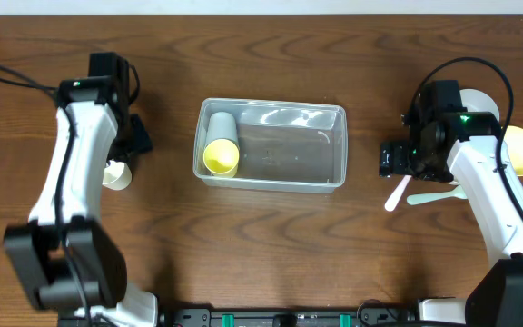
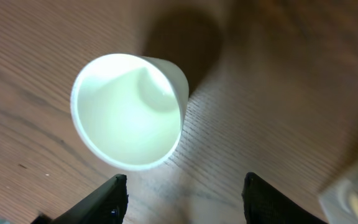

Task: Pack container
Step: 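Move the left gripper to the white cup and grasp it, then place the white cup into the container with the left gripper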

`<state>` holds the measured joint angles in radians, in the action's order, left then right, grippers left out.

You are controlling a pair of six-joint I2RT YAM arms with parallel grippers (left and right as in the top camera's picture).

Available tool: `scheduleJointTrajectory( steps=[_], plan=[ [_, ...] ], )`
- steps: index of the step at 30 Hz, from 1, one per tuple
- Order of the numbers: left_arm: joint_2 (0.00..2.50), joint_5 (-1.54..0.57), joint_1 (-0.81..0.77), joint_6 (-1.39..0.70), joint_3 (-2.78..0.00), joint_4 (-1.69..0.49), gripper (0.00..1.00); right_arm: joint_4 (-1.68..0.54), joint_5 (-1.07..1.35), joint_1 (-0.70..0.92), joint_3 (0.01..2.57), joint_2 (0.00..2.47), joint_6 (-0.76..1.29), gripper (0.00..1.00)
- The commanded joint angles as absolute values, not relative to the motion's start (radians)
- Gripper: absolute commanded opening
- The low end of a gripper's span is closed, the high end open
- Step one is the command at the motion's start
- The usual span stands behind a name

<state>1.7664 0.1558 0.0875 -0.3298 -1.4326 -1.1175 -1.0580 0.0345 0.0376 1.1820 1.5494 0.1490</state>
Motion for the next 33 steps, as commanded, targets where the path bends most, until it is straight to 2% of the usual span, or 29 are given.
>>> scheduleJointTrajectory(
  steps=[1,6,7,10,15,24,29,33],
  plan=[
    [1.835,0.142,0.118,-0.335,-1.427,-1.113,0.60,-1.060,0.042,0.033,1.196,1.551,0.141,0.90],
    [1.904,0.139,0.150,-0.327,-1.427,-1.105,0.58,-1.063,0.042,0.033,1.196,1.551,0.141,0.89],
    [1.909,0.139,0.152,-0.321,-1.427,-1.103,0.53,-1.062,0.042,0.033,1.196,1.551,0.141,0.89],
    [1.917,0.139,0.152,-0.308,-1.427,-1.089,0.25,-1.062,0.042,0.033,1.196,1.551,0.141,0.89],
    [1.918,0.139,0.152,-0.309,-1.427,-1.083,0.06,-1.066,0.042,0.033,1.196,1.551,0.141,0.89],
    [1.811,0.138,0.097,-0.308,-1.470,-1.147,0.06,-1.066,0.041,0.033,1.196,1.551,0.141,0.89],
    [1.625,0.101,-0.066,-0.273,-1.618,-1.214,0.06,-1.065,0.042,0.033,1.196,1.551,0.141,0.89],
    [1.586,0.078,-0.238,-0.262,-1.809,-1.285,0.06,-1.061,0.042,0.033,1.196,1.551,0.141,0.89]
  ],
)
